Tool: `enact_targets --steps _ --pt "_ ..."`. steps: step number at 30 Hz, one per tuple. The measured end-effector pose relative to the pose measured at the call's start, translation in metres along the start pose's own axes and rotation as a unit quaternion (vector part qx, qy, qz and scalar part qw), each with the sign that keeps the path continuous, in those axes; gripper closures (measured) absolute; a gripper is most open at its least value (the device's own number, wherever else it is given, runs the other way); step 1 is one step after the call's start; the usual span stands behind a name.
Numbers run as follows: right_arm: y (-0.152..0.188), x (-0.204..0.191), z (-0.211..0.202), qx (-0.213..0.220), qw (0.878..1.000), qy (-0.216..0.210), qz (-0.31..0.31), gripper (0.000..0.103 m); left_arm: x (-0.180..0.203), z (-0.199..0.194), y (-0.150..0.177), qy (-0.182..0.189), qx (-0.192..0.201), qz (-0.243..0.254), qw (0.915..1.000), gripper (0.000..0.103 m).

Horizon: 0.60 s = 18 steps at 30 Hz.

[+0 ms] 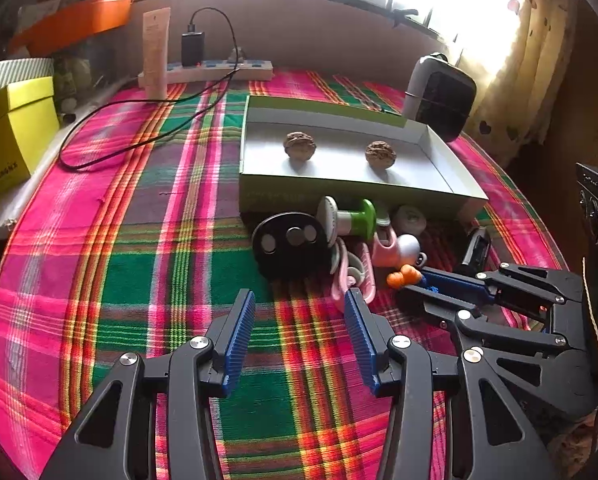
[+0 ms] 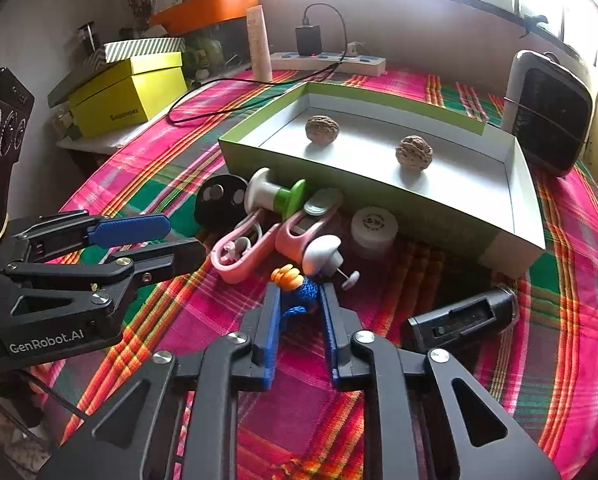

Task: Organize objects
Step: 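Grasp the blue-and-orange toy figure with the right tool while the left tool approaches the pink clip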

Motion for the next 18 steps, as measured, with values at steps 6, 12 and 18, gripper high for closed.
enact_targets --steps 6,12,18 --pt "0.004 0.004 -0.005 0.005 1.0 -0.002 0.008 0.086 0.01 0.003 -0.002 0.014 -0.009 0.007 0.9998 0.058" --pt "0.01 0.013 -0.013 0.012 1.0 -0.001 0.021 0.086 0.021 0.007 -0.008 0.021 -0.012 0.022 0.9995 0.058" --pt "0.016 0.021 -0.019 0.015 0.999 -0.001 0.033 0.086 0.03 0.018 -0.013 0.012 -0.022 0.028 0.9993 0.058"
Point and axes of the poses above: each gripper's, at about its wrist camera, not at the fingertips, and z roughly the way its jaws point, x to its right, y to its underside, the point moved 7 cm from there along z, roughly the way its jaws point, and after that the axes turned 11 degrees about -x, right-handed, at the moved point
